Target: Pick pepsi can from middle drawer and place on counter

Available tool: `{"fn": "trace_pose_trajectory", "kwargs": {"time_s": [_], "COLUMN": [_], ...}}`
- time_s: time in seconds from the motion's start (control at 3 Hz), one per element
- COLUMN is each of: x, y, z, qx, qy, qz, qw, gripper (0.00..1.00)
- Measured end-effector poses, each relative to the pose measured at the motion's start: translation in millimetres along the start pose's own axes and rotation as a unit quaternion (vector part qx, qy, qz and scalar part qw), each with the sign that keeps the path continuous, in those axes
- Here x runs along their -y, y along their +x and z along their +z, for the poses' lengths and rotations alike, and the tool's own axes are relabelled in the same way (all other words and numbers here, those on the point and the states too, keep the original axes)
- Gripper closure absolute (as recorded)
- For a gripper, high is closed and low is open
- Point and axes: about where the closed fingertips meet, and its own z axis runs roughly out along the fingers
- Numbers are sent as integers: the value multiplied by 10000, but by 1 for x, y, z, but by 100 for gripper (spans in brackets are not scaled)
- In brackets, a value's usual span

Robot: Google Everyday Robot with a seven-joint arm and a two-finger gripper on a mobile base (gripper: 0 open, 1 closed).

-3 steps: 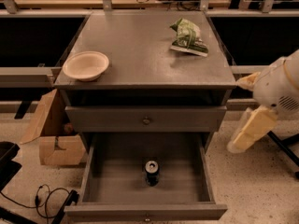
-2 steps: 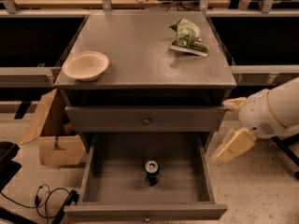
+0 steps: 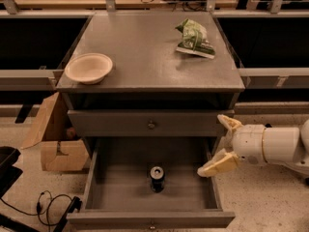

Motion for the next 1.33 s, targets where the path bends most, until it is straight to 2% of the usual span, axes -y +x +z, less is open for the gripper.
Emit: {"fn": "trace_pose_trajectory", "kwargs": {"time_s": [0.33,0.67,1.0,1.33], "x": [-1,-3,-20,-25], "y": [-2,5,35,58], "z": [0,15,63,115], "qx": [-49,82,482,1007], "qy": [-36,-67,-129,12], "qz": [-126,-131,-145,-378], "qw": [9999,9999,9986,9942], "gripper": [0,0,0,0]}}
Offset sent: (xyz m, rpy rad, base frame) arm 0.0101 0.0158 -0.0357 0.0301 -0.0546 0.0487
